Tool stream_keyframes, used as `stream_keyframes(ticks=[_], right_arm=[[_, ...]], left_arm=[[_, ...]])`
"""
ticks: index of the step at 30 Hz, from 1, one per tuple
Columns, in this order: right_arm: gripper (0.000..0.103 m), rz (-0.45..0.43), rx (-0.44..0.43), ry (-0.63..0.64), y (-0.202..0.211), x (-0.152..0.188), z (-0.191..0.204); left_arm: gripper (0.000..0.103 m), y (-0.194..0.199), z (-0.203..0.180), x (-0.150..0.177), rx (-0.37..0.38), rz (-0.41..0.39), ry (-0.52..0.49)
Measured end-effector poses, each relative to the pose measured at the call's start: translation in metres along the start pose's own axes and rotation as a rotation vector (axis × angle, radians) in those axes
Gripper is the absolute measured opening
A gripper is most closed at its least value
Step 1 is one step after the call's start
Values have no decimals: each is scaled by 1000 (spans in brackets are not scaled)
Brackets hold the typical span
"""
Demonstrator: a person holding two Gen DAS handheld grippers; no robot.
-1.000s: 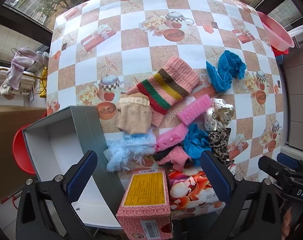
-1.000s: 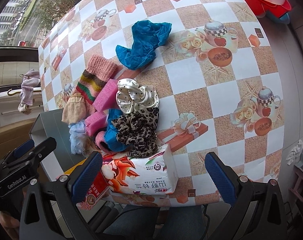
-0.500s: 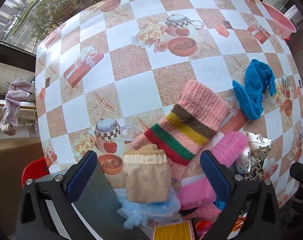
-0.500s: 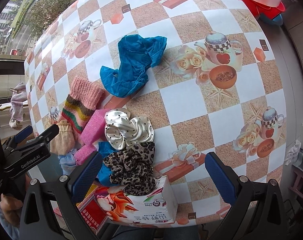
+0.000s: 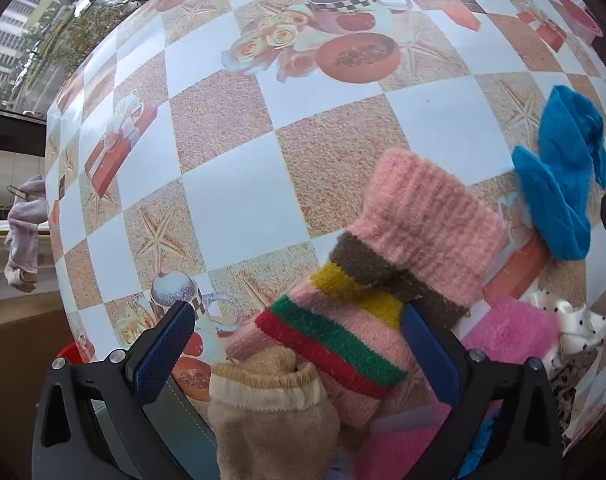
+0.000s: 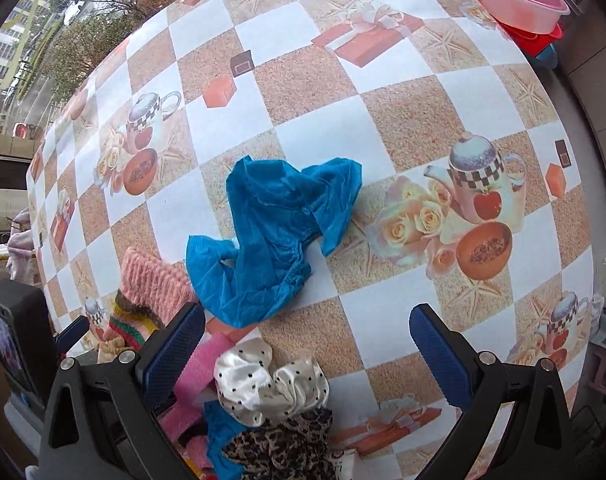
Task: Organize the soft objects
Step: 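Reach both tools toward the pile, left to striped glove, right to blue cloth, then close left gripper on striped pink glove while right gripper closes on blue cloth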
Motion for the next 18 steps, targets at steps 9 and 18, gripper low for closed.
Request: stream_keyframes(ticks=[9,18], right_arm=[[103,-39,118,108,-47,-23,22],[90,-39,157,230,-75,-3,28]], left_arm=[[103,-6,11,-9,24,-34,52],[101,-6,2,-15,53,-28,49]])
Point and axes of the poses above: each gripper's, at about its wrist camera, not at the fingertips, and y roughly against the way its jaws point, z to its left, x to its underside, the point moved 1 cm from there along -y, roughly the way its jaws point, and after that the axes turned 3 degrees about -z, right-handed, at the moved point
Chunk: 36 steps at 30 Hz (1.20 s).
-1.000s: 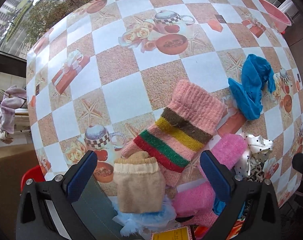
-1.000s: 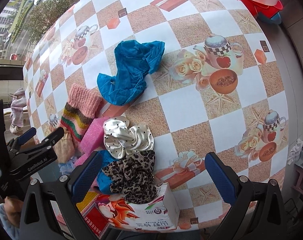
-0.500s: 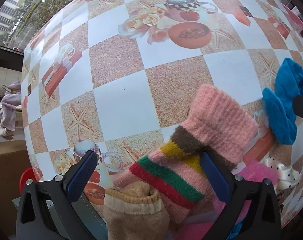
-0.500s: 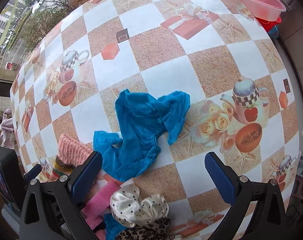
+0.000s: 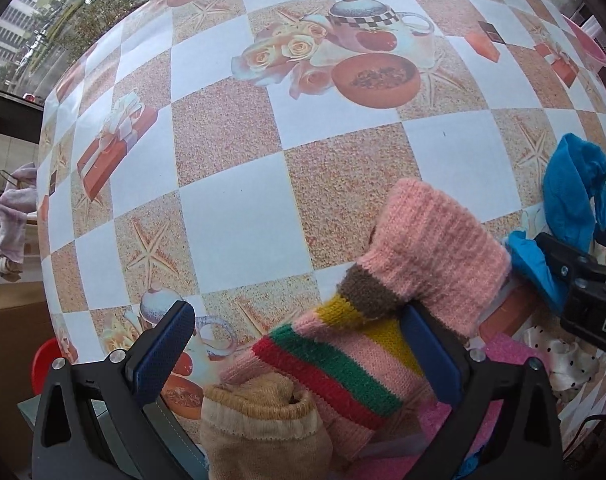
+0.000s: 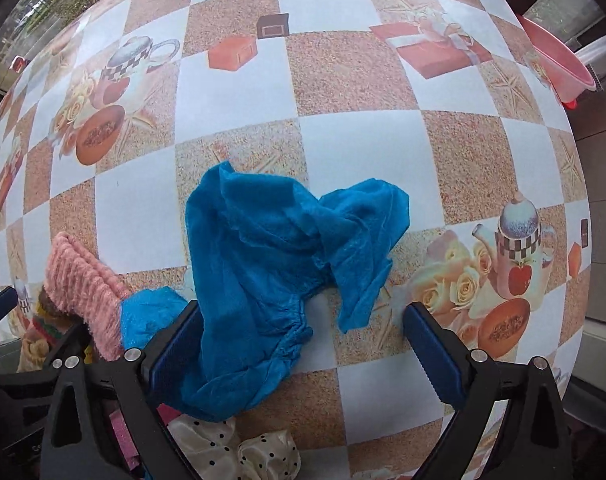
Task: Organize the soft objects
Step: 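Close left gripper on striped pink glove while right gripper closes on blue cloth, then lift the glove with left gripper while right gripper lifts the blue cloth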
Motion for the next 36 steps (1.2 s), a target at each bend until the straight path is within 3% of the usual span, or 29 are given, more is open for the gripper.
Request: stream_keyframes(ticks=[2,3,4,5,6,7,9,13,16,20,26,36], right_arm=[[75,-14,1,24,2,2,2],[59,-22,0,43,3,2,3],[36,-32,-1,61,7,1,4],[28,-34,-8,75,7,2,5],[28,-27,-21,77,8,1,8],[26,-17,-46,64,6,3,5],[22,-9,-86,23,20,5,1],[22,-26,-149,-29,30,16,-20],[22,-45,-177,-54,40,26,-37],[22,-56,-212,-86,61,33,-51],[22,-70,-239,-108,124,46,-86],[22,-83,-278,-125,155,87,-116]], left_arm=[[90,5,0,4,40,8,6],[76,7,-2,4,78,14,12],[56,10,-4,4,123,18,14],[46,12,-7,5,158,20,8],[24,14,-12,5,185,19,-8],[12,16,-16,5,194,19,-27],[9,22,-21,7,161,-3,-50],[9,42,-10,6,229,-37,43],[9,60,-2,5,236,-68,73],[9,86,-5,10,224,-116,63],[9,122,-20,14,238,-165,61],[9,179,-59,42,271,-214,11]])
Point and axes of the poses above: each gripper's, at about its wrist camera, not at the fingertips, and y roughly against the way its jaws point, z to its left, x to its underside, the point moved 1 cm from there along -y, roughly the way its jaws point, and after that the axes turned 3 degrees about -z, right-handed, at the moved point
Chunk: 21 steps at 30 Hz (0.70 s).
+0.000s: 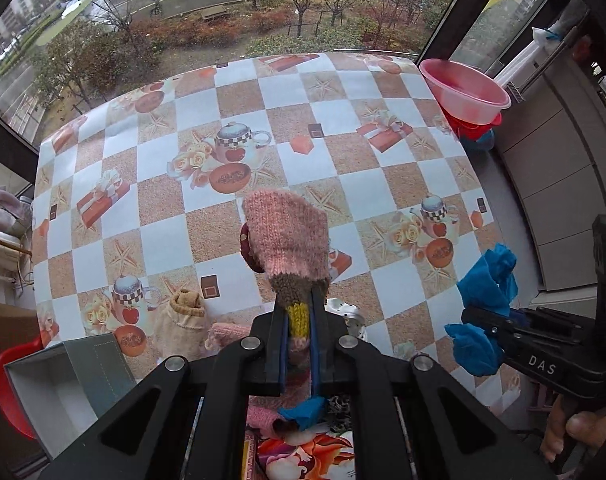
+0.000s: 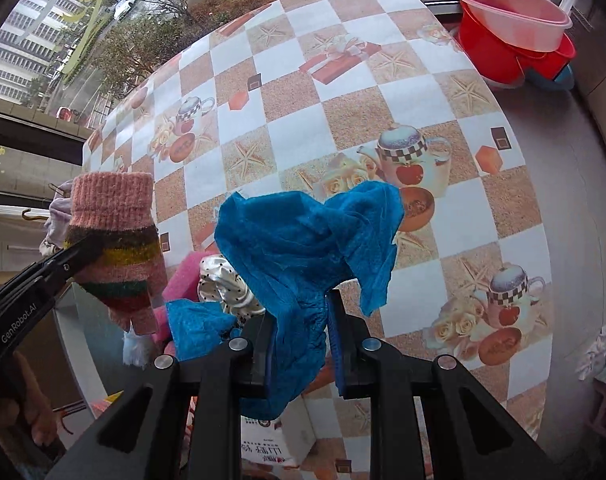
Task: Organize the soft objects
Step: 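Lift the glove with left gripper while right gripper lifts the blue cloth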
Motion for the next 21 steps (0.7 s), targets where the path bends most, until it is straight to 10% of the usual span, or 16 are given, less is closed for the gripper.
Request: stream_keyframes(ticks=[21], right_arm=[[22,36,-27,-68,28,94,-55]], left_arm=[[9,41,-82,117,52,64,-89]])
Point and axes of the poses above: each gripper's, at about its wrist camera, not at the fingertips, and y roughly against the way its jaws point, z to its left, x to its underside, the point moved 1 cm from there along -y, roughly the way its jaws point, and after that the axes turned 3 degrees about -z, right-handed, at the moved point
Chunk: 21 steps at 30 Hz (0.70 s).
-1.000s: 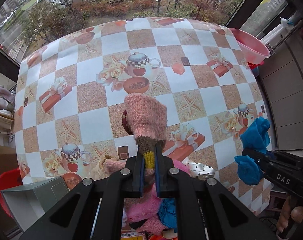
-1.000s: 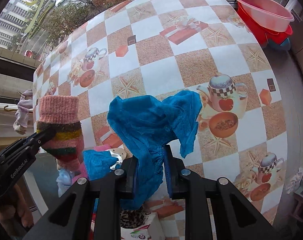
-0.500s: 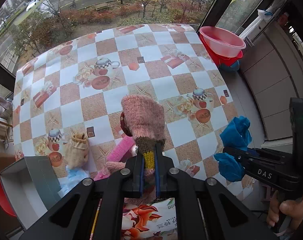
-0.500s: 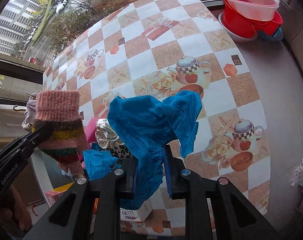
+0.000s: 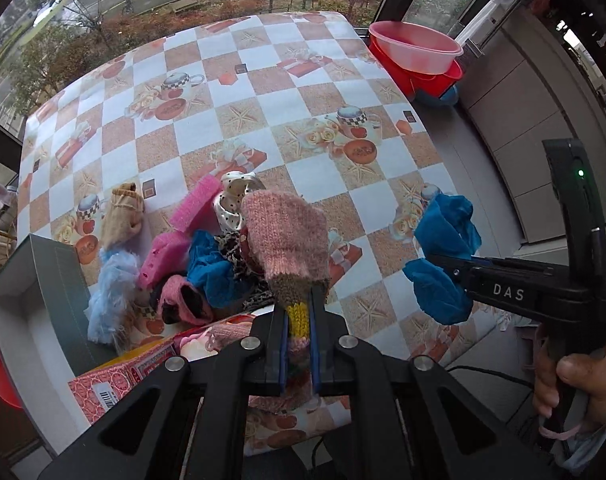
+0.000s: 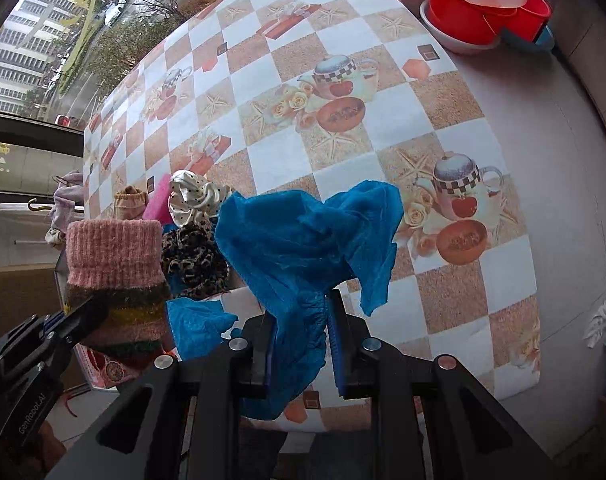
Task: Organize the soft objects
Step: 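Lift the glove with left gripper while right gripper lifts the blue cloth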
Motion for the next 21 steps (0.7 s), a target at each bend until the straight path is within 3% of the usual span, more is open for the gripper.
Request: stream_keyframes(ticks=[10,21], right_arm=[[22,9,48,-90,-6,70,3],[22,15,74,-109,-11,154,52]], left_arm=[[9,7,-16,60,96,37,-207],[9,36,15,130,149,19,-315]])
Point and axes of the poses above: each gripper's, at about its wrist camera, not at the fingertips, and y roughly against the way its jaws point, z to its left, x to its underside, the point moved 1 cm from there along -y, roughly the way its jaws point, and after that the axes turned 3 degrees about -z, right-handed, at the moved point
